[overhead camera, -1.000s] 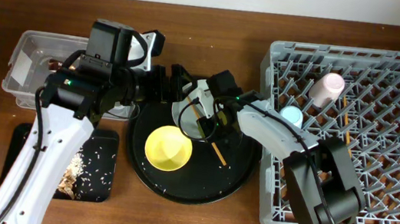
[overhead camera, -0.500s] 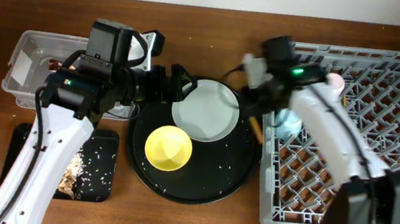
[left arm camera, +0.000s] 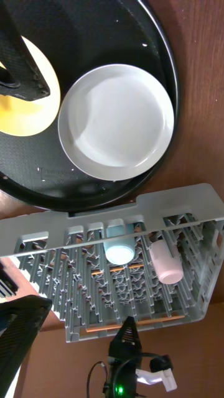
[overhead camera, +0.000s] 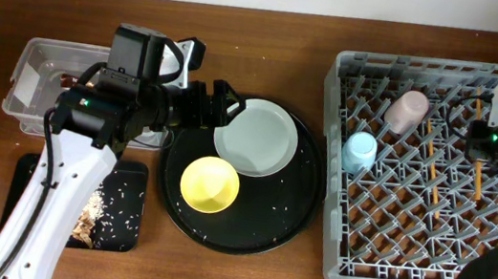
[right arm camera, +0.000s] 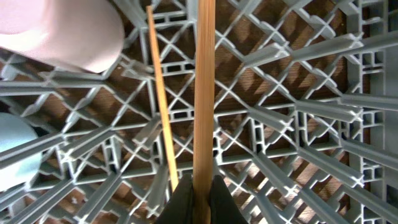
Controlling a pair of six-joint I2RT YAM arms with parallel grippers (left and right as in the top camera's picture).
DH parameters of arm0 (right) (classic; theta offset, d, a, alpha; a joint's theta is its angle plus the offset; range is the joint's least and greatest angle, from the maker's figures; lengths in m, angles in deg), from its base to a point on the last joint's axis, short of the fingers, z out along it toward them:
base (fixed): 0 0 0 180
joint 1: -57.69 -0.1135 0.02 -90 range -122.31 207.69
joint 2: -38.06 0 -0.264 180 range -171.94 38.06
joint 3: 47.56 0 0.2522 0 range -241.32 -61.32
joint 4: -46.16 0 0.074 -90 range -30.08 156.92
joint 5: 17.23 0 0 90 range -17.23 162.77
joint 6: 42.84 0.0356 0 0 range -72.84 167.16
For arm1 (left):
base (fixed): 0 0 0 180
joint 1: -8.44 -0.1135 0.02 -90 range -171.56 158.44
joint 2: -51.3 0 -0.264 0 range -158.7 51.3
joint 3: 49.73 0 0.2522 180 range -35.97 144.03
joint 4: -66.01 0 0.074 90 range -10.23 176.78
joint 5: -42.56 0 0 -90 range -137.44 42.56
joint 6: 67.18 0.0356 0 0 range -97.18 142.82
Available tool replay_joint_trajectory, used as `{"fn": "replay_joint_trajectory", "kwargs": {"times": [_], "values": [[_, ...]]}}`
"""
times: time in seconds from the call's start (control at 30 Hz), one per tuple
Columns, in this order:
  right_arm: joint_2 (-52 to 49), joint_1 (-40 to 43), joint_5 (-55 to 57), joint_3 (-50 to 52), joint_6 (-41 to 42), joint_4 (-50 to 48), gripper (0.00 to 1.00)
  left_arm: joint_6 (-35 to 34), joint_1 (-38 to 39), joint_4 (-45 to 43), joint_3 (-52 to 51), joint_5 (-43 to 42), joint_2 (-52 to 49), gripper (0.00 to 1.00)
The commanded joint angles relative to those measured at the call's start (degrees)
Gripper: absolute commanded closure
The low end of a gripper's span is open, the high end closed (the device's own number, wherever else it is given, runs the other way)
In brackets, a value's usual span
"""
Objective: Sort waste into correct bins and load items into the dishwasher rack
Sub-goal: 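Insert the second chopstick into the rack with right gripper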
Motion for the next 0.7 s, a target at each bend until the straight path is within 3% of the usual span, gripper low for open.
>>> {"fn": "replay_joint_trajectory", "kwargs": {"times": [0.0,0.67], "values": [[-2.1,0.6,0.3,-1.0,-3.9,-0.2,0.96,0.7,-0.1,-0.1,-0.2,0.2,0.2,0.01],[-8.2,0.5,-5.6,-0.7,-7.0,0.5,0.95,0.7,-0.1,-0.1,-0.2,0.2,0.2,0.01]]}}
